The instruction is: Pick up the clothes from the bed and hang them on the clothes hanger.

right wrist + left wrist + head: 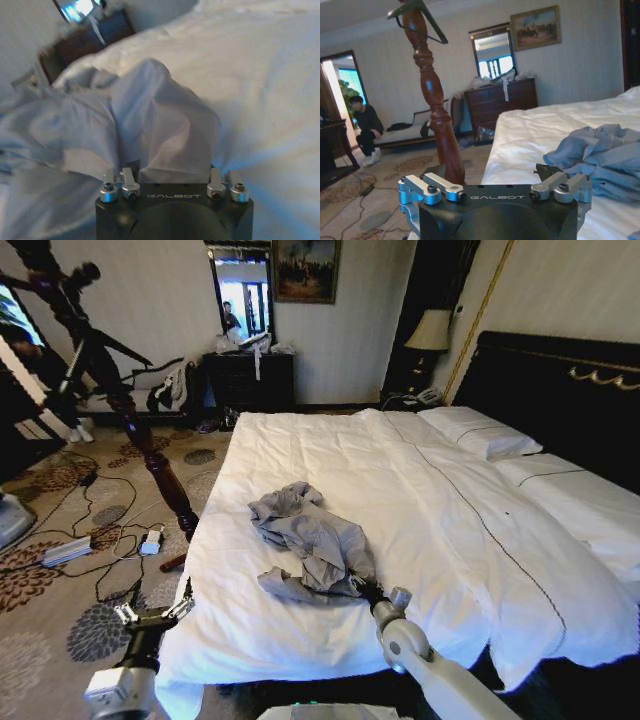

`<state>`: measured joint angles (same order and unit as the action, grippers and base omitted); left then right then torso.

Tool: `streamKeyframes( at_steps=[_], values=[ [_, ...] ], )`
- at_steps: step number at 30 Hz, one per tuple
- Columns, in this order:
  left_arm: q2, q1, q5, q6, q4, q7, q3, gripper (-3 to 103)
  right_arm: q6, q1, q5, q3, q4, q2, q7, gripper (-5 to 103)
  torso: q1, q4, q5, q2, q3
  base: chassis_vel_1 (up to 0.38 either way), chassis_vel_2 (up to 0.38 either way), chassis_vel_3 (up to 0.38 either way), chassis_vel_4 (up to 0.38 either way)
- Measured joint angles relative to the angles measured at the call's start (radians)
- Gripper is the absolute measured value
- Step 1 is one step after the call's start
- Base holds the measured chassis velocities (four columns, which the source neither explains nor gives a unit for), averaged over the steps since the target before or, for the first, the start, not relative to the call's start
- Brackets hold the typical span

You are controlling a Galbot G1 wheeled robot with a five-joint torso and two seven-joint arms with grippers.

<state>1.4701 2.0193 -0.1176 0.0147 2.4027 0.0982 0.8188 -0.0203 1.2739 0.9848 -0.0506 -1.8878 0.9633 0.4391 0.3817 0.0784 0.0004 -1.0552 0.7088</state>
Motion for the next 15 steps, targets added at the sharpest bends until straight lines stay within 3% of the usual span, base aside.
streamKeyframes(
  at_steps=[1, 2, 4, 8, 11, 13, 15],
  values=[
    [0.000, 0.000, 0.000, 0.000, 0.000, 0.000, 0.000, 100, 0.000, 0.000, 0.000, 0.000, 0.000, 0.000, 0.000, 57, 0.000, 0.0000, 0.0000, 0.000, 0.000, 0.000, 0.000, 0.000, 0.000],
    [0.019, 0.024, 0.013, 0.049, -0.027, 0.012, -0.006, 100, -0.014, 0.010, -0.003, -0.009, -0.012, -0.006, -0.020, 51, 0.000, -0.0004, -0.0006, 0.000, 0.000, 0.000, 0.000, 0.000, 0.000],
    [0.030, 0.039, 0.020, 0.081, -0.037, 0.019, -0.008, 100, -0.019, 0.020, -0.011, -0.021, -0.027, -0.015, -0.033, 46, 0.000, -0.0010, -0.0002, 0.000, 0.000, 0.000, 0.000, 0.000, 0.000],
    [0.033, 0.046, 0.020, 0.090, -0.038, 0.021, -0.008, 100, -0.021, 0.034, -0.036, -0.038, -0.033, -0.025, -0.040, 30, 0.000, -0.0003, -0.0004, 0.000, 0.000, 0.000, 0.000, 0.000, 0.000],
    [0.034, 0.049, 0.021, 0.092, -0.035, 0.021, -0.009, 100, -0.024, 0.046, -0.048, -0.048, -0.040, -0.029, -0.043, 25, 0.000, -0.0005, -0.0002, 0.000, 0.000, 0.000, 0.000, 0.000, 0.000],
    [0.034, 0.049, 0.024, 0.093, -0.031, 0.021, -0.010, 100, -0.042, 0.066, -0.059, -0.073, -0.062, -0.036, -0.066, 8, 0.000, -0.0003, -0.0003, 0.000, 0.000, 0.000, 0.000, 0.000, 0.000],
    [0.034, 0.049, 0.025, 0.093, -0.031, 0.021, -0.011, 100, -0.057, 0.071, -0.058, -0.084, -0.074, -0.039, -0.086, 8, 0.000, -0.0004, -0.0003, 0.000, 0.000, 0.000, 0.000, 0.000, 0.000]
  ],
)
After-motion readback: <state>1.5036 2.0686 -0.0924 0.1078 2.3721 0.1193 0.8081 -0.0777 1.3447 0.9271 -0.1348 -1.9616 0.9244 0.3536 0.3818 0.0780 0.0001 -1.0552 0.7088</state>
